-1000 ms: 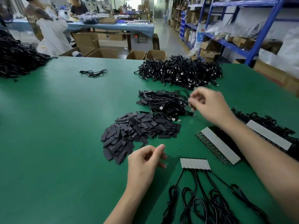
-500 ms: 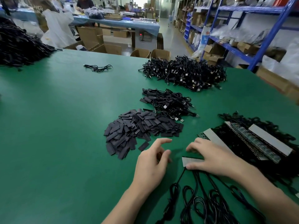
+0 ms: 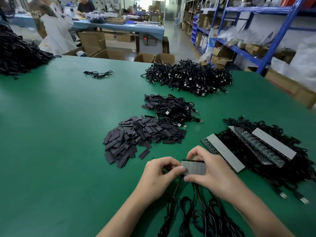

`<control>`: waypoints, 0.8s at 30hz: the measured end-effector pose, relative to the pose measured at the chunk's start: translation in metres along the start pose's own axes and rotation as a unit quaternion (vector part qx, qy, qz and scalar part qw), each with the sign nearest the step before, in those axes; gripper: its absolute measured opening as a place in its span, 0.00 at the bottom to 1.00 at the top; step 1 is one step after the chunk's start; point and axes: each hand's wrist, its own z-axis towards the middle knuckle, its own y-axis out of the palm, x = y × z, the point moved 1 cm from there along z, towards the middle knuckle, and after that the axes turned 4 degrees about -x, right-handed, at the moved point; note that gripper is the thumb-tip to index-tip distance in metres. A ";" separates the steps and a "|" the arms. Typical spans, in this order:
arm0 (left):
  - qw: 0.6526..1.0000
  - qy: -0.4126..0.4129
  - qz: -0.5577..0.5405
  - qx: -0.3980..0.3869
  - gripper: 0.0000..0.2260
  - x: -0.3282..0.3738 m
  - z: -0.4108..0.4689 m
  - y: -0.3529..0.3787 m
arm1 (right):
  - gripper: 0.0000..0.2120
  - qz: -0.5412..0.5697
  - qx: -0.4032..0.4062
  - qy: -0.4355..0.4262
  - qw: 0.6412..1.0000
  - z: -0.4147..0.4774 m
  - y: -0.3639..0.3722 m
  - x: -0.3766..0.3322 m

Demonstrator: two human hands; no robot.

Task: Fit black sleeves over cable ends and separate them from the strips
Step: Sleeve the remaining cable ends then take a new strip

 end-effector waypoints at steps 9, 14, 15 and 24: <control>1.000 -0.018 0.013 -0.014 0.07 0.001 -0.003 0.002 | 0.05 0.070 0.007 -0.008 0.998 0.005 0.004 0.002; 0.999 -0.028 0.007 -0.027 0.09 0.002 -0.003 0.002 | 0.06 0.106 0.012 -0.011 0.994 0.003 0.013 0.005; 0.999 -0.022 0.013 -0.031 0.09 0.002 -0.004 0.003 | 0.06 0.115 0.012 -0.013 0.993 0.003 0.014 0.005; 0.998 -0.011 0.007 -0.057 0.10 -0.002 -0.003 0.002 | 0.07 0.157 0.003 -0.023 0.987 0.004 0.021 0.012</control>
